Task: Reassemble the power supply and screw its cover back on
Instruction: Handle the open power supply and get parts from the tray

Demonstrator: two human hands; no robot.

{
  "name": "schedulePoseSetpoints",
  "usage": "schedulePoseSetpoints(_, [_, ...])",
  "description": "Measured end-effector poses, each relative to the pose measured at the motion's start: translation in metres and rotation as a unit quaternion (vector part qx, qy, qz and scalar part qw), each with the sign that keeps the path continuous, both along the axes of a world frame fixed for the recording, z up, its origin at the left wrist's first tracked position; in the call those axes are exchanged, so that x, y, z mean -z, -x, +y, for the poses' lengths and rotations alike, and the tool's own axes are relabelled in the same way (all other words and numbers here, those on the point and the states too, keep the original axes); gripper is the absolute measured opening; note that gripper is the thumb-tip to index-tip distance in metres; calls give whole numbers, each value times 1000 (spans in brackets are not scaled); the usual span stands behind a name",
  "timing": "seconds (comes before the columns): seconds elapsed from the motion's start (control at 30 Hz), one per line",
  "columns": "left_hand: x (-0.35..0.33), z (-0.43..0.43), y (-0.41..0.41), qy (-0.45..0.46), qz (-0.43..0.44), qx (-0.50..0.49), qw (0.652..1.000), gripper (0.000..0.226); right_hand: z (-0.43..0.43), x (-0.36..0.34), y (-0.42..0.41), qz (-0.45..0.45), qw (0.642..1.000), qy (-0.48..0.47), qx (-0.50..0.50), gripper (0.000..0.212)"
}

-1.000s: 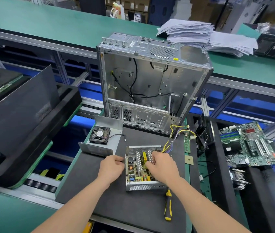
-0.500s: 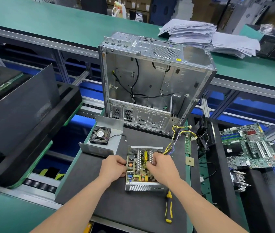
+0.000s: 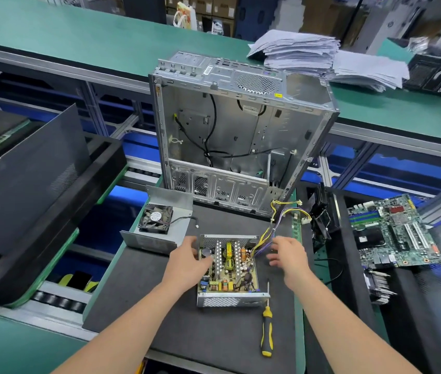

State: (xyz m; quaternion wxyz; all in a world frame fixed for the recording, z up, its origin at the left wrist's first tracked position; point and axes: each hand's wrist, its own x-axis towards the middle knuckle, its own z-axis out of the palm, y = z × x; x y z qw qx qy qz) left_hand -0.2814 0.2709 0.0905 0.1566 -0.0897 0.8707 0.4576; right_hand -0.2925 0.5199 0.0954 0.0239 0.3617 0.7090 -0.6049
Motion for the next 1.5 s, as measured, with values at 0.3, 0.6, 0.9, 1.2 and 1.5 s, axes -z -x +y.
schedulePoseSetpoints(0.3, [0, -2, 8, 60, 42, 77, 994, 49, 7, 6, 13, 63, 987, 90, -117, 10])
schedulePoseSetpoints(0.6, [-1, -3, 13, 68, 49, 83, 993, 42, 3, 1, 37, 17, 985, 142, -95, 5])
schedulePoseSetpoints(0.9, [3, -6, 15, 57, 37, 90, 994, 44, -1, -10, 54, -57, 979, 30, -196, 22])
schedulePoseSetpoints(1.2, [-12, -5, 23, 23, 31, 134, 990, 30, -19, -21, 62, -16, 962, 30, -271, 51])
schedulePoseSetpoints(1.5, [-10, -15, 18, 54, 91, 156, 982, 19, -56, -43, 58, 43, 849, -206, -485, 28])
